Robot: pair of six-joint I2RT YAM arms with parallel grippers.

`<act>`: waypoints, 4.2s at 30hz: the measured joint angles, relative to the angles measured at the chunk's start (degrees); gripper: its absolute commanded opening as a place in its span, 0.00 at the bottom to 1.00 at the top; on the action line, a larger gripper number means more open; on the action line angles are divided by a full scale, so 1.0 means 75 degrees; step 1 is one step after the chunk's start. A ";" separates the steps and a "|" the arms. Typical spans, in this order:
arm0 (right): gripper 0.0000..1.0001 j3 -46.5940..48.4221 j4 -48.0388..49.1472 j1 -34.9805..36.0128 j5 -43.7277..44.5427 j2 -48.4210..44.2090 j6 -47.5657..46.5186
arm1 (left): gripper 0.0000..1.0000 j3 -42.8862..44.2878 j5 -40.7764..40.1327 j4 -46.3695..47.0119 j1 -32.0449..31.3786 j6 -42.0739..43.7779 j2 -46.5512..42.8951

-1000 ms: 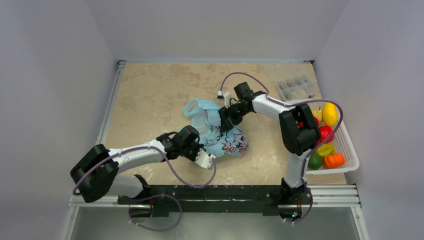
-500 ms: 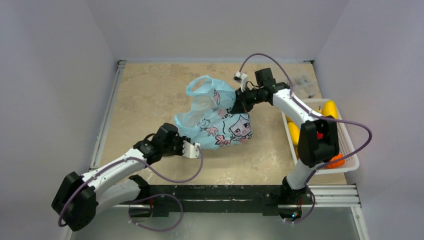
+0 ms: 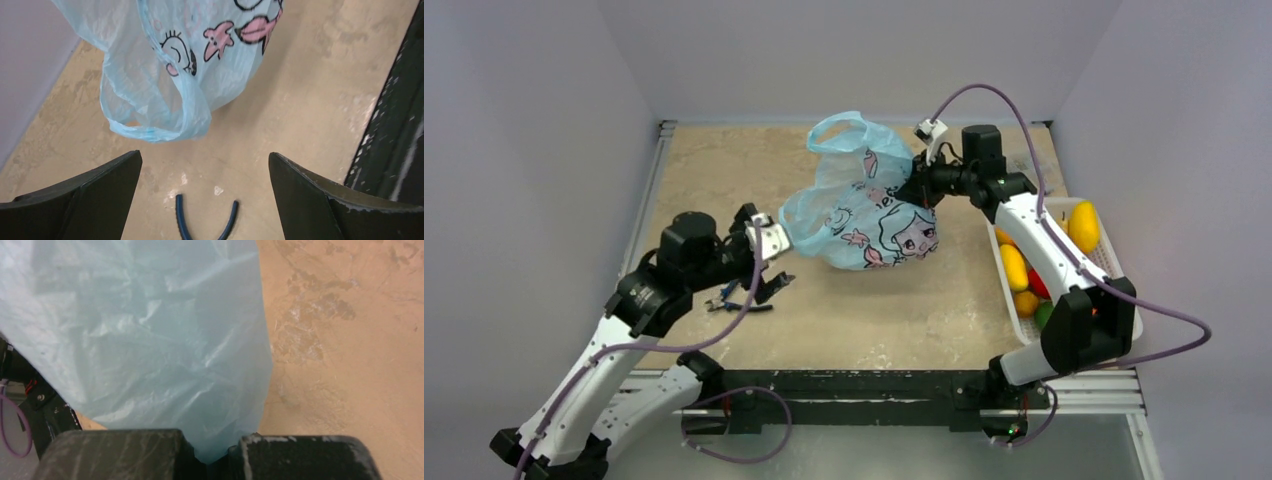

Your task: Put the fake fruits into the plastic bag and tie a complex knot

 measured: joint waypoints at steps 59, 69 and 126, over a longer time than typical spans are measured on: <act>0.96 0.0128 0.0746 0.1154 0.0015 -0.2836 -0.1052 | 0.00 -0.0239 0.4083 0.4307 0.2570 -1.0570 0.3331; 0.91 -0.0525 0.1341 0.3620 0.1664 -0.2142 -0.2518 | 0.00 -0.0236 0.4188 0.4368 0.2492 -1.0926 0.3748; 0.99 0.0720 0.0006 -0.0163 0.0134 -0.0740 0.3037 | 0.00 -0.0903 0.3736 0.4590 0.3713 -1.1482 0.2690</act>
